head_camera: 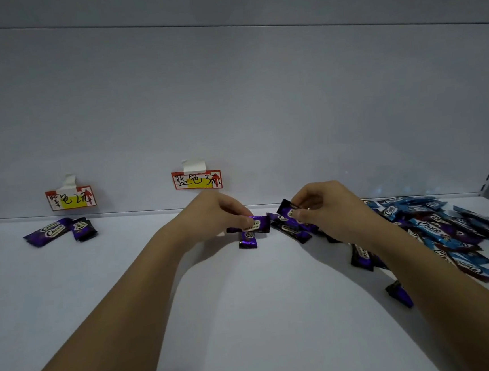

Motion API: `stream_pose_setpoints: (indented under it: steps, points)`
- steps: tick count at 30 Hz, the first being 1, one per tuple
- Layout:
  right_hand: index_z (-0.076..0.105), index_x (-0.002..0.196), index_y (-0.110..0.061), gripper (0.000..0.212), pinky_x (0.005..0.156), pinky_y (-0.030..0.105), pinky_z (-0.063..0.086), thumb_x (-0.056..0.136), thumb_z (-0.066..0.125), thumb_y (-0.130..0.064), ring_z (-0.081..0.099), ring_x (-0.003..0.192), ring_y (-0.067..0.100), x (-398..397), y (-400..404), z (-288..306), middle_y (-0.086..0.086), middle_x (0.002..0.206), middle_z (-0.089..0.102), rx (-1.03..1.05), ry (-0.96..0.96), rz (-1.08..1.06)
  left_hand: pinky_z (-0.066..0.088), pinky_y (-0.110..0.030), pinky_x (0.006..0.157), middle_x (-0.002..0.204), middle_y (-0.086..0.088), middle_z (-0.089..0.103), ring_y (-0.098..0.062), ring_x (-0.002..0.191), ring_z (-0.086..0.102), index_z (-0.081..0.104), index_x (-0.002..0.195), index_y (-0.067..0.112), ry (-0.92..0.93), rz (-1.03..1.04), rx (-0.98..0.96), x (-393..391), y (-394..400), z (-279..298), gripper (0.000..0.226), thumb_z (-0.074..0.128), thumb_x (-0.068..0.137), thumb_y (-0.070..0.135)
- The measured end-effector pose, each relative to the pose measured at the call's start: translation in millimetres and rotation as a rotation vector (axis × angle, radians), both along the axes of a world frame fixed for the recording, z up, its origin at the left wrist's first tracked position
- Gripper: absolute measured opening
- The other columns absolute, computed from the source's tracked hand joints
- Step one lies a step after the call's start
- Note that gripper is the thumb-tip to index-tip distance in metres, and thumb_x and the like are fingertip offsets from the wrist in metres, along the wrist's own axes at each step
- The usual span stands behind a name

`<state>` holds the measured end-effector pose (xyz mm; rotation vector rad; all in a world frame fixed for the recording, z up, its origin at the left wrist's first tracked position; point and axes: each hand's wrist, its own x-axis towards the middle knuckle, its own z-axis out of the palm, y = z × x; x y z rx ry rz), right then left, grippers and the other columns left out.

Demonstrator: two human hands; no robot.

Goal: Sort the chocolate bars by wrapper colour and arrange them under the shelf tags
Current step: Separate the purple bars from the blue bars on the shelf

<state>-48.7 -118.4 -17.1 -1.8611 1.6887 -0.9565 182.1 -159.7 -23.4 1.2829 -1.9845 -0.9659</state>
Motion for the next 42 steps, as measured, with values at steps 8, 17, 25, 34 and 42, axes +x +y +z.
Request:
stream_pose_setpoints:
  steps: [8,17,25,34,42]
  points:
    - [0.065,0.087,-0.023,0.008,0.071,0.025,0.050,0.088,0.069,-0.016,0.065,0.084,0.014,8.2,-0.8,-15.1,-0.009,0.084,0.068,-0.030,0.132,-0.035,0.044,-0.018,0.074,0.109,0.012,0.068,-0.008,0.093,0.061,0.074,0.082,0.032,-0.188,-0.085,-0.029,-3.1,-1.3,-9.2,0.006,0.076,0.082,0.026]
    - [0.072,0.090,-0.024,0.013,0.053,0.009,0.041,0.080,0.078,-0.026,0.059,0.066,0.003,11.7,-1.6,-18.0,-0.008,0.078,0.068,0.006,0.151,-0.068,0.039,-0.020,0.069,0.095,0.014,0.056,-0.008,0.087,0.052,0.071,0.102,0.034,-0.387,-0.025,-0.132,-3.2,-8.1,-13.6,0.020,0.068,0.085,0.044]
    - [0.068,0.100,-0.018,0.029,0.064,0.017,0.044,0.078,0.078,-0.035,0.061,0.085,0.009,16.1,2.5,-18.5,-0.007,0.092,0.066,0.061,0.292,-0.070,0.041,-0.020,0.068,0.092,0.012,0.067,-0.006,0.084,0.058,0.074,0.093,0.035,-0.311,-0.008,-0.068,9.7,-10.7,-13.3,0.012,0.066,0.088,0.042]
    - [0.067,0.087,-0.020,0.019,0.065,0.017,0.047,0.077,0.079,-0.032,0.062,0.078,0.005,18.4,4.5,-18.7,-0.009,0.084,0.067,0.093,0.232,0.019,0.037,-0.016,0.059,0.072,0.022,0.064,0.006,0.066,0.057,0.072,0.084,0.038,-0.330,-0.083,-0.021,16.3,-10.6,-7.8,0.002,0.073,0.083,0.037]
    - [0.068,0.094,-0.023,0.015,0.057,0.013,0.038,0.081,0.076,-0.025,0.059,0.080,0.005,18.0,3.3,-21.2,-0.010,0.089,0.066,0.022,0.193,-0.015,0.046,-0.013,0.060,0.081,0.008,0.066,-0.008,0.075,0.061,0.067,0.083,0.024,-0.111,0.040,-0.148,8.6,-12.5,-13.6,0.016,0.079,0.078,0.015]
